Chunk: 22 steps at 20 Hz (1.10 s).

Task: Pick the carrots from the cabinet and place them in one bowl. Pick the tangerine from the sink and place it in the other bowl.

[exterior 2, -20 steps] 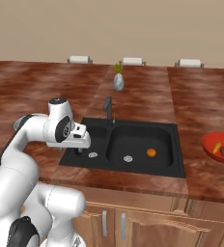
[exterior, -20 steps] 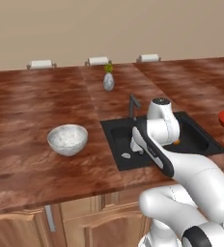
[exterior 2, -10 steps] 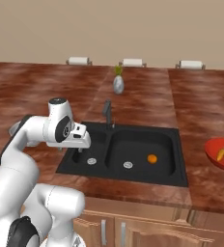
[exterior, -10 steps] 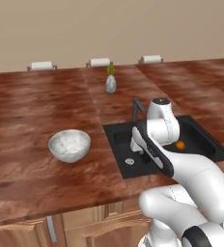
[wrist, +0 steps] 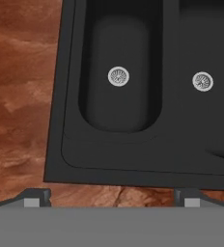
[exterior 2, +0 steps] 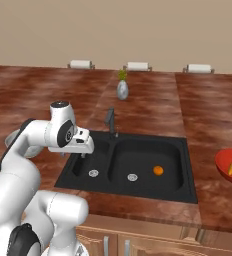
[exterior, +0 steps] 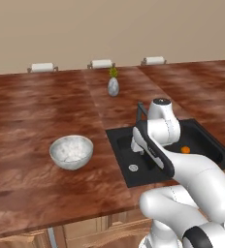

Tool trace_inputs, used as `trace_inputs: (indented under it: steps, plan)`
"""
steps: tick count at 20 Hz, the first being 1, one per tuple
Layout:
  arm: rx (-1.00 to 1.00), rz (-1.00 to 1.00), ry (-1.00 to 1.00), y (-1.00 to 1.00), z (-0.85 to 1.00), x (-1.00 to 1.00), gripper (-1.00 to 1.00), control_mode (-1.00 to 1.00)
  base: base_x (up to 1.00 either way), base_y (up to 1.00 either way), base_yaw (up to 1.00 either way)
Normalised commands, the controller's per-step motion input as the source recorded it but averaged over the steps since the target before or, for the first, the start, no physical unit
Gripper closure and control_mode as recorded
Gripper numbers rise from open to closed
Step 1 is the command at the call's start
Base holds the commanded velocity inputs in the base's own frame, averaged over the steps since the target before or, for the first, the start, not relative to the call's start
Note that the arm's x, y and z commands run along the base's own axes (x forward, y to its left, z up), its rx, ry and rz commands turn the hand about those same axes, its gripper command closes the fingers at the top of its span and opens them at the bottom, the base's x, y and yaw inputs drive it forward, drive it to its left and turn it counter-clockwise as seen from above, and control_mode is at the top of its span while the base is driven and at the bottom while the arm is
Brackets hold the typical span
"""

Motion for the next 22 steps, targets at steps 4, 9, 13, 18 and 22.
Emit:
trace_inputs:
  steps: [4, 9, 13, 18, 22]
  plan:
    - [0.00, 0.00, 0.00, 0.00, 0.00, 0.00, -1.00, 1.00, 0.34, 0.19, 0.01]
    - [0.00, 0.00, 0.00, 0.00, 0.00, 0.00, -1.00, 1.00, 0.33, 0.19, 0.02]
    - [0.00, 0.00, 0.00, 0.00, 0.00, 0.00, -1.00, 1.00, 0.22, 0.15, 0.03]
    - [0.00, 0.00, 0.00, 0.00, 0.00, 0.00, -1.00, 1.00, 0.00, 0.00, 0.00]
    - [0.00, 0.00, 0.00, 0.00, 0.00, 0.00, -1.00, 1.00, 0.00, 0.00, 0.00]
